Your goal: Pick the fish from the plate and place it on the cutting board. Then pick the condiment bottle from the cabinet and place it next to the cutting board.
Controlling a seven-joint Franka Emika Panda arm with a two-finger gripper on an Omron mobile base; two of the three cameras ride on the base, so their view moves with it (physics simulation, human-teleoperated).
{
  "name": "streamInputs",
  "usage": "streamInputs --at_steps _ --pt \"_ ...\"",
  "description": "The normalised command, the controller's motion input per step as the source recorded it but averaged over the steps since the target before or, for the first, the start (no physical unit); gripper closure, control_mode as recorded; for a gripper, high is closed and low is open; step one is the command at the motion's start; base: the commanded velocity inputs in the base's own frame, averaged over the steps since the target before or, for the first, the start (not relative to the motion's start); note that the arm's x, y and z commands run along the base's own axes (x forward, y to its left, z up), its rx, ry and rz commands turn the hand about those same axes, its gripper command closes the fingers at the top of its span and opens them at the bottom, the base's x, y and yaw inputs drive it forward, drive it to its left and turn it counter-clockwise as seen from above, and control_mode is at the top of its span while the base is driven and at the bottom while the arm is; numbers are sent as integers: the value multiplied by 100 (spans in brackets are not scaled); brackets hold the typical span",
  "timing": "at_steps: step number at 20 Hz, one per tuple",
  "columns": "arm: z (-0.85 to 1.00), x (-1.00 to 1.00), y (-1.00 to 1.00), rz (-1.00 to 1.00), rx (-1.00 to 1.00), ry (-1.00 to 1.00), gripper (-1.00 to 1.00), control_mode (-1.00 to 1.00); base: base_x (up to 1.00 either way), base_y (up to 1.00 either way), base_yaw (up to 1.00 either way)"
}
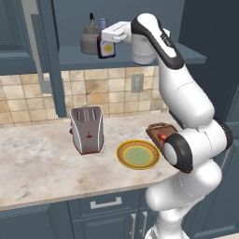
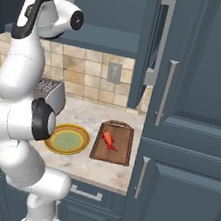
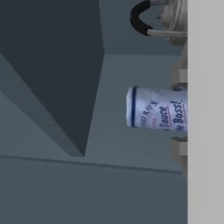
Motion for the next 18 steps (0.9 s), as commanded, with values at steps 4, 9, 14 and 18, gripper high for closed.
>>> streamInputs --at_steps 4,9,14,18 --pt "4 -31 0 0 0 0 100 -100 0 0 0" --pt "0 -33 0 0 2 0 100 -100 0 0 0" --pt "0 -34 0 0 3 0 100 -100 0 0 0" --pt "0 -33 0 0 4 0 100 -100 0 0 0"
